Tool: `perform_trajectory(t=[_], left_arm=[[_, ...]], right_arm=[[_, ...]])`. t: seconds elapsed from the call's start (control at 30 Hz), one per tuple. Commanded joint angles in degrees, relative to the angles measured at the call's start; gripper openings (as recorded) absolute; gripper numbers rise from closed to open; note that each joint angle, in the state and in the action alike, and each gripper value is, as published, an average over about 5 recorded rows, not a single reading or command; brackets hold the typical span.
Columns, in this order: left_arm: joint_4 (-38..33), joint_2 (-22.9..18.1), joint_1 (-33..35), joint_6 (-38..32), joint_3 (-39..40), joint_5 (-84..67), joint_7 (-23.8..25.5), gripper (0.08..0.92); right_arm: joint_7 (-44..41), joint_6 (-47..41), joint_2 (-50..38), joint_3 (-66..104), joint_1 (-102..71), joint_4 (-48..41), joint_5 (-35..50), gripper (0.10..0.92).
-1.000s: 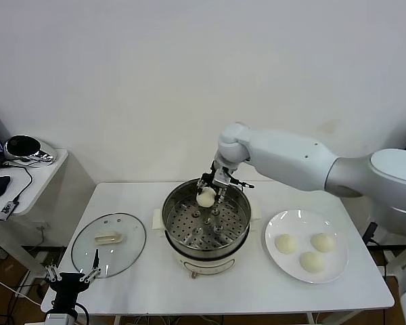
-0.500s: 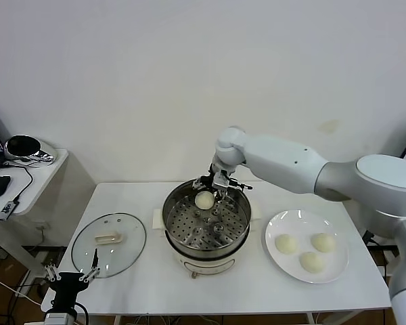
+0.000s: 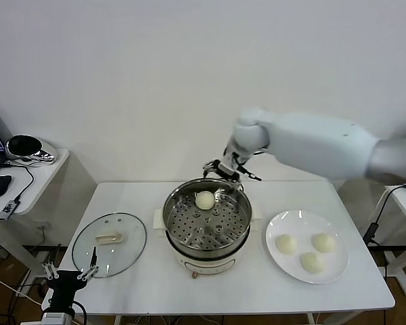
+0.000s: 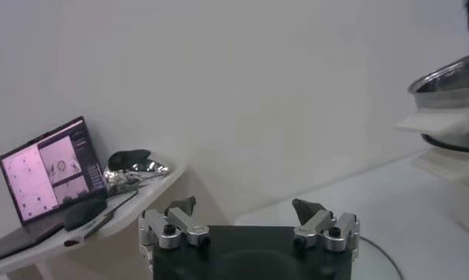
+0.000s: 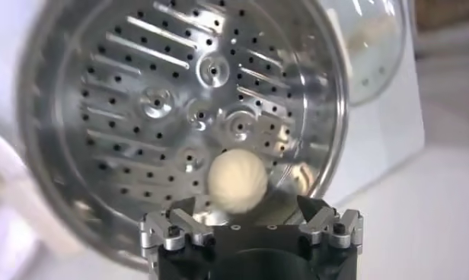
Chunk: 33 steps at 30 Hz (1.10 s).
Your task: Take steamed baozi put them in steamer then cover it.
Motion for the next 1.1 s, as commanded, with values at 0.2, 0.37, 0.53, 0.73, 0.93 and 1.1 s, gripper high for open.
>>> perform_trajectory(t=[0.2, 0.37, 0.53, 0.73, 0.93, 1.1], left_arm=[[-0.8, 0.5, 0.1, 0.1, 0.3, 0.1, 0.0, 0.823], [-0.8, 0.6, 0.0, 0.1, 0.6, 0.2, 0.0, 0.823], [-0.5, 0.5, -0.5, 0.1, 0.6, 0.1, 0.1, 0.823], [0.0, 0.3, -0.8, 0.2, 0.3, 0.1, 0.0, 0.823], [0.2, 0.3, -0.3, 0.2, -0.3, 0.2, 0.0, 0.823], [0.0, 0.2, 0.1, 0.2, -0.9, 0.2, 0.0, 0.823]], right_arm=[[-1.9, -33.9, -29.9, -4.2, 8.0, 22.4, 11.8, 0.823], [-1.9, -32.1, -35.7, -3.3, 3.6, 22.9, 6.6, 0.823], [-2.4, -28.2, -37.9, 3.0, -7.2, 20.1, 0.2, 0.823], [-2.6, -25.7, -37.1, 14.2, -23.1, 15.7, -6.4, 0.823], [-3.0, -23.4, -34.2, 21.2, -33.1, 10.3, -11.8, 0.823], [-2.7, -21.3, -30.9, 24.5, -38.3, 6.2, -12.9, 0.823]])
